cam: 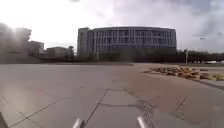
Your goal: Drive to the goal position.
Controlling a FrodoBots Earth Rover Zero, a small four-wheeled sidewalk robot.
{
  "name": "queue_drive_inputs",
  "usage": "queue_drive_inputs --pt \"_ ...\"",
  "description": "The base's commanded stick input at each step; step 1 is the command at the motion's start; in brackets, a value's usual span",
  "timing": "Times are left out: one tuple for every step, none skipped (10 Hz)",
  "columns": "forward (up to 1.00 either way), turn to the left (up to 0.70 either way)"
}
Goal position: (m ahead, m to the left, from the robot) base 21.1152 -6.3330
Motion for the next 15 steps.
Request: queue_drive_inputs --pt "1.00 0.00" --pt "1.00 0.00" --pt "1.00 0.00" --pt "1.00 0.00" --pt "1.00 0.00" --pt "1.00 0.00" --pt "1.00 0.00" --pt "1.00 0.00" --pt "1.00 0.00" --pt "1.00 0.00" --pt "1.00 0.00" --pt "1.00 0.00" --pt "1.00 0.00" --pt "1.00 0.00" --pt "1.00 0.00"
